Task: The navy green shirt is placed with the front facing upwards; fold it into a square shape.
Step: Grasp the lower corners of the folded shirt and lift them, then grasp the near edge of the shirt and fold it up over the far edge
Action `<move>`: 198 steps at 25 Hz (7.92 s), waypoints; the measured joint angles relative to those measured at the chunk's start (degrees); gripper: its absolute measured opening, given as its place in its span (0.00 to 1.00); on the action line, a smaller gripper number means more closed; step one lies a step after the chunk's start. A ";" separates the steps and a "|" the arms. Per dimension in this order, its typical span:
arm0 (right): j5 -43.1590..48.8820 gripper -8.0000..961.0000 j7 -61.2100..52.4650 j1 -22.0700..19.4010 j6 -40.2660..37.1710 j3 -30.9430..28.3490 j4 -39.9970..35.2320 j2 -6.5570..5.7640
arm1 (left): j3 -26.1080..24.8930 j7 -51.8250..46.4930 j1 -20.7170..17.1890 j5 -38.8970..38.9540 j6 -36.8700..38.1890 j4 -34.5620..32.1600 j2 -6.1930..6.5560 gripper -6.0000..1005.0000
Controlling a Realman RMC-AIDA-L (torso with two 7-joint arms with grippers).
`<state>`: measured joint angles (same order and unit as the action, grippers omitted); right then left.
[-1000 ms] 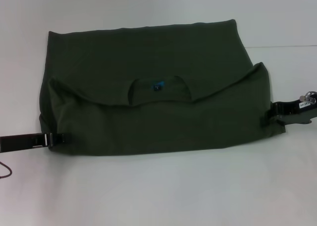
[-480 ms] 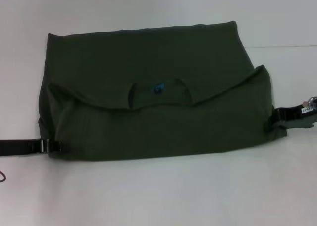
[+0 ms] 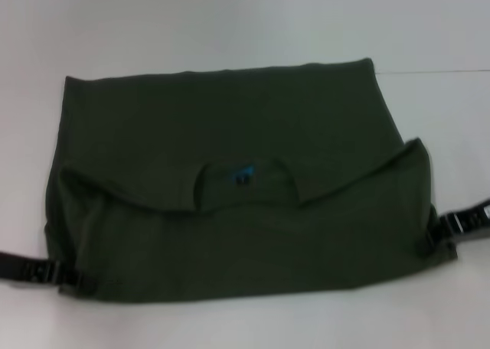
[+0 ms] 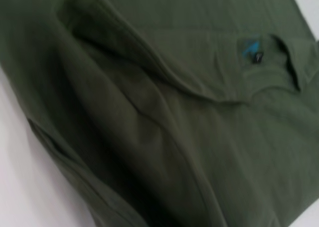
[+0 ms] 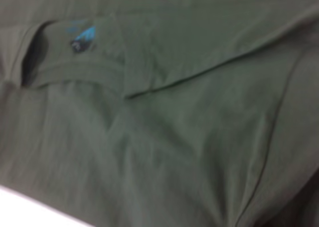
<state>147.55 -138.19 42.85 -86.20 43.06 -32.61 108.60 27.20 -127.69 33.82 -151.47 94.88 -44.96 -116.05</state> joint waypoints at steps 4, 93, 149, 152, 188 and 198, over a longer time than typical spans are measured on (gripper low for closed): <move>0.41 0.07 3.10 -1.01 -4.83 1.25 0.00 -0.19 | 0.01 -1.19 0.35 -4.84 5.65 -1.59 0.46 0.05; -24.09 0.07 16.46 -4.64 15.52 -19.66 3.88 5.06 | -3.09 24.02 1.49 16.57 -23.67 4.73 -3.07 0.85; -24.07 0.07 16.85 -4.18 16.55 -19.42 3.87 5.66 | 5.59 19.93 1.80 18.39 -33.93 7.33 -5.05 0.03; -24.17 0.07 16.91 -4.21 16.56 -19.59 3.88 5.74 | 4.13 19.80 1.58 20.11 -31.94 7.07 -4.73 0.03; -36.41 0.07 35.50 1.58 40.88 -18.37 10.07 11.16 | -5.20 27.37 1.35 40.20 -41.66 9.92 -7.69 0.03; -41.66 0.07 42.03 2.51 46.73 -18.37 12.47 11.28 | -5.14 29.15 3.79 41.04 -46.60 13.42 -7.82 0.03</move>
<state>105.89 -96.16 45.35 -39.46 24.70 -20.15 119.88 22.06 -98.54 37.62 -110.43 48.29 -31.54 -123.88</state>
